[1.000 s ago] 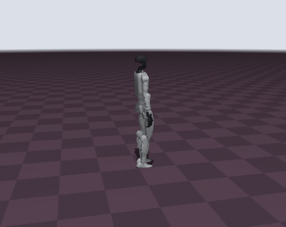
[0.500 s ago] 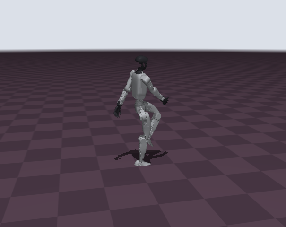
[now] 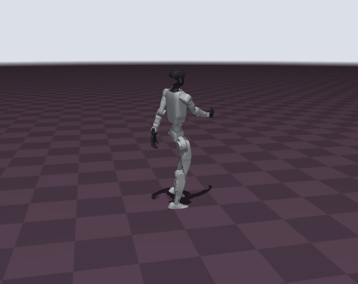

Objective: In place motions

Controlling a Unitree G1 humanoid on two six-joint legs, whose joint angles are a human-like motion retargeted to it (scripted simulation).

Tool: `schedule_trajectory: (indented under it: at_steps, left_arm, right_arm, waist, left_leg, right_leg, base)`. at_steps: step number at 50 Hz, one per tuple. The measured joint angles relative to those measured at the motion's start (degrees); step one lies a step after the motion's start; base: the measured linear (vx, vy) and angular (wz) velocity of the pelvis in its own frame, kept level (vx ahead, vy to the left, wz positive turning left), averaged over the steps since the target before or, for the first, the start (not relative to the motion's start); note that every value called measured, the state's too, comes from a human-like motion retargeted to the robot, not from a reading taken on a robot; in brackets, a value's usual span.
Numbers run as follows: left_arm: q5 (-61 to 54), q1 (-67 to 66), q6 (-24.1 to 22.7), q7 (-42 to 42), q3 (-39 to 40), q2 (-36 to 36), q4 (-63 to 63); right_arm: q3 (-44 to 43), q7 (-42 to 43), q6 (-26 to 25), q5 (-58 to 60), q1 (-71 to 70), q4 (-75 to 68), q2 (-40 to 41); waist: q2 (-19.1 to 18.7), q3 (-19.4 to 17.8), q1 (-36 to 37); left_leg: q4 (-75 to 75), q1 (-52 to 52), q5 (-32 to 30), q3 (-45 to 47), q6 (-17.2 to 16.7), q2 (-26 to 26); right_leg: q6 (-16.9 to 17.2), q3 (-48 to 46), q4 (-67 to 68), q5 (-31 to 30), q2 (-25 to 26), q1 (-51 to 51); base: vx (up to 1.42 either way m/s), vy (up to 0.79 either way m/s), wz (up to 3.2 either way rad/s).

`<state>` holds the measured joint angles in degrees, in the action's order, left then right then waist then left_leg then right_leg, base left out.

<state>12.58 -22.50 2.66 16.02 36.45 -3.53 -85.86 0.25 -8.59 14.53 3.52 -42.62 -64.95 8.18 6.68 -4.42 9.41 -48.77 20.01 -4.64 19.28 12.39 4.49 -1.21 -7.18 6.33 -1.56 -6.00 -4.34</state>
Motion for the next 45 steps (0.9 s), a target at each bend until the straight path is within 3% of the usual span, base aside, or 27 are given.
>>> schedule_trajectory:
  at_steps: [2, 5, 9, 15, 19, 22, 25, 28, 32, 35, 37, 41, 45]
  left_arm:
    - [-1.5, 2.6, -1.0, -0.5, -0.2, 0.0, 2.1]
    - [-3.8, 6.4, -2.6, -1.1, -1.9, -0.2, 5.0]
    - [-3.3, 11.3, -3.8, 0.7, -6.2, -1.0, 7.3]
    - [0.0, 17.6, -4.7, 1.0, -15.3, -4.5, 9.4]
    - [0.6, 20.5, -2.3, -1.4, -14.4, -3.3, 5.1]
    - [-6.9, 22.4, -2.2, 0.1, -13.8, -2.4, 2.9]
    - [-13.7, 26.0, -1.6, 0.3, -14.7, -2.2, 3.3]
    - [-15.8, 35.1, -3.9, -4.6, -15.8, -3.8, 8.9]
    - [-10.6, 47.6, -6.7, -7.3, -17.3, -7.6, 18.7]
    - [-9.7, 54.7, -7.9, -7.9, -18.8, -11.6, 25.6]
    - [-10.4, 57.7, -8.6, -8.8, -17.8, -13.5, 28.8]
    - [-11.3, 60.7, -9.7, -10.3, -15.7, -17.3, 33.9]
    - [-10.6, 60.1, -10.4, -11.2, -13.9, -18.8, 36.7]
  right_arm:
    - [0.4, 0.5, 0.2, 1.6, 3.9, -2.2, 0.0]
    - [0.3, -0.8, -1.0, 3.6, 7.7, -6.4, -1.1]
    - [0.6, -2.9, -3.8, 7.8, 10.4, -10.6, -3.1]
    - [2.9, -1.7, -1.8, 16.3, 13.9, -11.0, -10.2]
    - [0.4, 1.5, -4.2, 29.8, 22.7, -11.9, -13.3]
    - [-0.9, 5.2, -5.3, 30.8, 29.1, -17.2, -14.5]
    - [-4.7, 6.4, -7.6, 31.6, 35.0, -23.1, -16.2]
    - [-9.4, 7.8, -11.0, 32.6, 41.3, -30.8, -21.0]
    - [-13.0, 6.9, -19.7, 32.1, 51.6, -32.4, -28.1]
    - [-16.5, 8.5, -25.0, 29.4, 59.4, -32.4, -32.2]
    - [-18.8, 11.4, -25.3, 26.4, 63.2, -32.4, -34.2]
    - [-24.1, 17.4, -21.9, 19.7, 66.9, -32.4, -36.1]
    - [-26.6, 17.8, -19.9, 13.6, 65.9, -32.4, -34.5]
  waist:
    - [-1.5, 1.7, -2.0]
    - [-3.9, 3.2, -5.5]
    - [-7.1, 5.5, -10.9]
    - [-6.9, 3.1, -9.0]
    - [-6.9, 4.3, -8.6]
    - [-8.2, 4.4, -10.6]
    - [-9.3, 2.8, -11.7]
    - [-9.6, -1.3, -15.9]
    - [-8.5, -6.1, -24.8]
    - [-9.1, -8.8, -31.4]
    - [-9.2, -9.6, -34.6]
    - [-8.5, -10.6, -37.0]
    - [-7.4, -9.7, -34.6]
  left_leg:
    - [18.0, -9.7, 1.3, -2.6, -4.0, 4.1]
    - [37.1, -19.3, 8.8, -3.2, -3.2, 6.2]
    - [46.2, -19.8, 3.2, -11.4, -5.3, 6.4]
    - [48.2, -20.2, 2.4, -11.8, -3.9, 7.9]
    - [47.1, -20.0, 3.3, -12.1, -3.3, 7.6]
    - [45.7, -19.6, 4.0, -12.9, -3.4, 5.3]
    - [45.1, -20.0, 4.5, -12.6, -3.5, 3.1]
    - [43.8, -19.9, 4.2, -12.8, -2.7, 2.5]
    - [43.1, -19.7, 2.6, -13.2, -0.6, 3.9]
    - [41.7, -19.5, 2.6, -12.3, -0.2, 1.7]
    - [40.5, -19.1, 2.9, -12.1, 0.2, 0.9]
    - [39.6, -19.2, 3.3, -11.8, 0.9, 1.1]
    - [41.5, -20.0, 3.5, -9.2, 0.3, 1.8]
  right_leg:
    - [0.3, -1.6, -0.4, 0.5, 1.1, -0.2]
    - [0.9, -4.5, -1.0, 1.0, 2.8, -0.9]
    - [1.9, -9.4, -2.8, 0.6, 3.8, -0.1]
    - [2.7, -10.6, 0.0, 1.5, 2.0, 0.8]
    - [2.2, -11.0, 6.4, 1.2, 1.1, 3.4]
    - [0.8, -11.2, 16.6, -5.8, 0.5, 8.3]
    - [-4.5, -7.6, 31.9, -16.5, 1.9, 17.1]
    - [-6.8, -8.2, 57.2, -11.3, -1.2, 31.6]
    - [-10.8, -10.7, 82.1, -4.4, -11.2, 51.1]
    - [-11.3, -12.8, 89.3, -1.8, -11.3, 63.7]
    - [-11.6, -14.6, 89.1, -1.3, -9.2, 68.9]
    - [-13.1, -16.0, 85.6, -1.3, -7.6, 69.6]
    - [-13.3, -15.9, 79.7, -2.7, -6.9, 60.1]
  base:
    - [0.17, 0.18, 0.67]
    - [0.1, 0.18, 0.87]
    - [0.01, 0.19, 0.98]
    - [0.03, 0.16, 0.01]
    - [0.18, 0.15, 0.04]
    - [0.08, 0.06, 0.1]
    - [0.07, 0.08, -0.13]
    - [-0.04, 0.11, 0.2]
    - [-0.07, 0.16, 1.04]
    - [-0.07, 0.12, 1.09]
    - [0.02, 0.02, 0.52]
    - [-0.01, -0.01, -0.31]
    - [-0.01, -0.06, -0.87]
